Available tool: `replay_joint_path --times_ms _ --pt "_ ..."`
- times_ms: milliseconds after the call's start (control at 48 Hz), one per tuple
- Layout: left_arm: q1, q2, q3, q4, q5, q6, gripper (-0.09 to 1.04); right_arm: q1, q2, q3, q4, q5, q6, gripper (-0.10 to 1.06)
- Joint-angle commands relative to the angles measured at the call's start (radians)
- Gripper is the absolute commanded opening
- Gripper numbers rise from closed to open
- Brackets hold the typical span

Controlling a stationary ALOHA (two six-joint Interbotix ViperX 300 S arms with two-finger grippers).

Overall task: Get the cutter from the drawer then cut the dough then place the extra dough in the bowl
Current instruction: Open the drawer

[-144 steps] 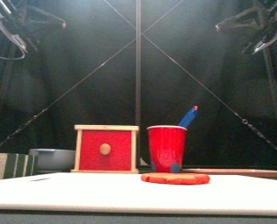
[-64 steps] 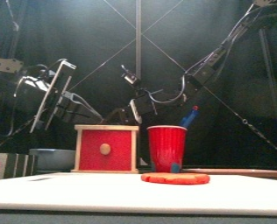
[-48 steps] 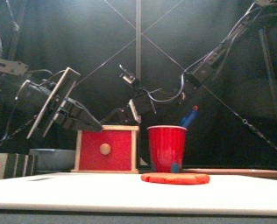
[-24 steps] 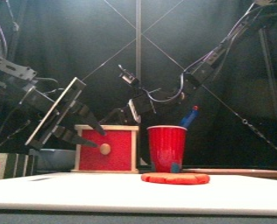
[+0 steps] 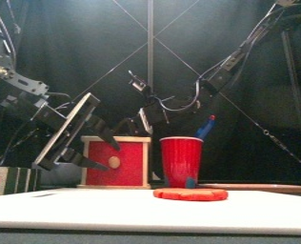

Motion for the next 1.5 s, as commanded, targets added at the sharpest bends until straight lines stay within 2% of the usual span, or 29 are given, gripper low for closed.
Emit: replay_joint_path --times_ms 21,542,875,1188,1500 --pt "0.020 -0.003 -0.018 0.002 0.006 0.000 0.89 0.005 -0.011 -0.006 0.000 0.005 -0.002 -0.02" --pt "0.095 0.029 -0.043 0.043 0.012 0.011 0.86 0.009 -0.002 -0.011 0.003 0.005 0.002 -0.02" --pt "0.104 0.037 -0.046 0.067 0.014 0.012 0.67 0.014 -0.002 -0.006 0.006 0.014 0.003 -0.02" --pt "0.074 0.020 -0.018 0.086 0.032 0.014 0.62 0.014 -0.003 -0.006 0.006 0.020 0.003 -0.02" --pt "0.034 0.017 -0.029 0.103 0.094 0.009 0.51 0.009 -0.002 -0.008 0.008 0.020 0.003 -0.02"
